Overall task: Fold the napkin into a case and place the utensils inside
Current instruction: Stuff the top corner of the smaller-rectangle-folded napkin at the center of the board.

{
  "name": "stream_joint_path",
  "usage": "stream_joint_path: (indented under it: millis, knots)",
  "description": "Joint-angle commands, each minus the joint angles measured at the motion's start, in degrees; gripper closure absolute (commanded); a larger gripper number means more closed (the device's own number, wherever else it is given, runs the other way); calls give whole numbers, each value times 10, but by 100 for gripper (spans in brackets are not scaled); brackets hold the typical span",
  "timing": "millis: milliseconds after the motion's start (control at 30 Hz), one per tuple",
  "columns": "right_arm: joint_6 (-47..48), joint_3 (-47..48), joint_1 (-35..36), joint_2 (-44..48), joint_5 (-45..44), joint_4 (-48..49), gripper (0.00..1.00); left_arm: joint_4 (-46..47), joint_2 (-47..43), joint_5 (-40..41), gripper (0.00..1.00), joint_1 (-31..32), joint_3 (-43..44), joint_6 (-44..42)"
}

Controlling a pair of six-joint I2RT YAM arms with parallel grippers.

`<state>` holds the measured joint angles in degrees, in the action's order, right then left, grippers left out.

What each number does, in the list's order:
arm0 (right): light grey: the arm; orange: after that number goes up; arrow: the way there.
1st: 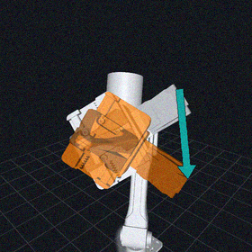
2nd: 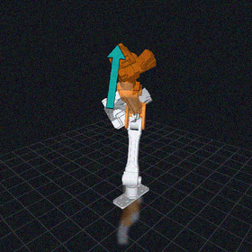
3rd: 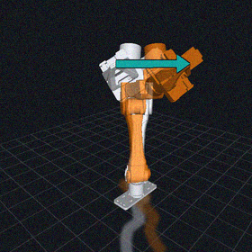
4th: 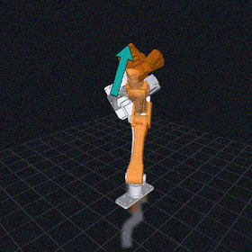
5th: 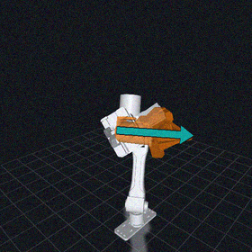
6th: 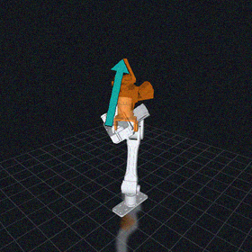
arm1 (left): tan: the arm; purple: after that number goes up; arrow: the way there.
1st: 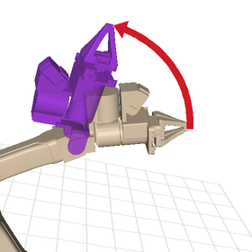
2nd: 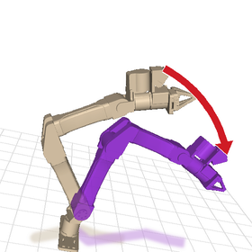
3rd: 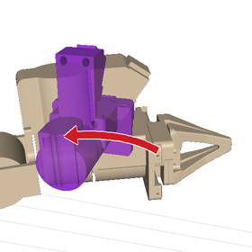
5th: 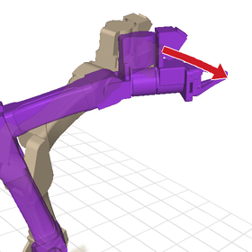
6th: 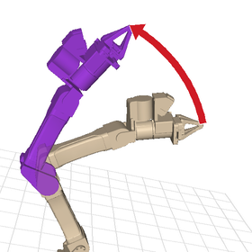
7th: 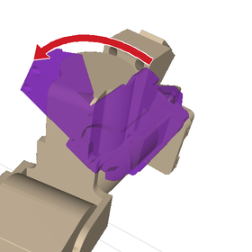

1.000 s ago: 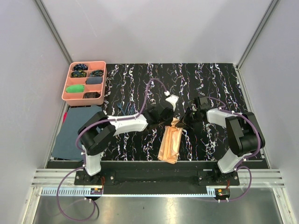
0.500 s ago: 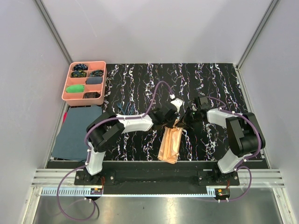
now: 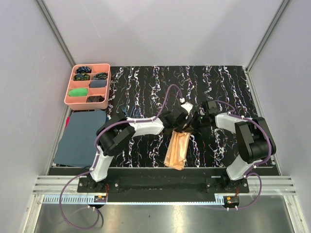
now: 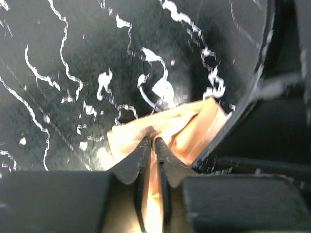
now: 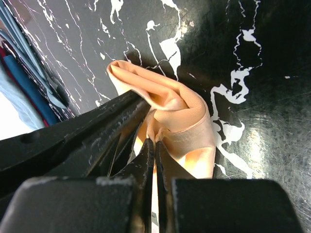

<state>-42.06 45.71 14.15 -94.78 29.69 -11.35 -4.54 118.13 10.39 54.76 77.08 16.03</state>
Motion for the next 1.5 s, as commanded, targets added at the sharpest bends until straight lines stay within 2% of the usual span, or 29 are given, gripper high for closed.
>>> stream_joint_path:
  millis: [0,133,267,400,567,733,767,1000,1133,1200,1267,1333,1400,1467]
  knots:
    - [1,6,-3,2,11,14,100,-19,25,26,93,-4,46,-8]
    - [1,5,-4,3,12,16,100,-17,-3,8,100,-12,42,3]
    - [-2,7,-2,7,7,15,100,-24,-47,-19,100,-25,35,17]
    - [-11,11,-4,7,6,18,100,-22,-76,-83,100,-41,19,45]
    - [-37,20,-3,4,14,39,100,-13,-84,-124,100,-43,4,59]
    - [-106,22,-3,-21,27,113,100,-10,-78,-151,100,-44,-3,80]
    - [-117,22,-3,-25,30,152,100,-8,-78,-153,100,-44,-9,83]
    - [-178,23,-4,-73,25,236,100,13,-87,-149,100,-44,-37,96]
    - [-252,-15,-4,-109,50,369,100,11,-79,-149,100,-46,-30,101]
    - [-246,-10,-4,-120,41,368,100,13,-79,-146,100,-48,-32,105]
    - [-240,2,-4,-136,59,364,97,18,-83,-146,100,-52,-36,110]
    - [-236,-1,-4,-140,62,356,88,22,-87,-143,100,-55,-45,111]
    - [-230,2,-6,-137,77,340,88,22,-90,-137,100,-58,-54,116]
    - [-179,7,-5,-107,63,288,79,23,-94,-134,100,-66,-61,124]
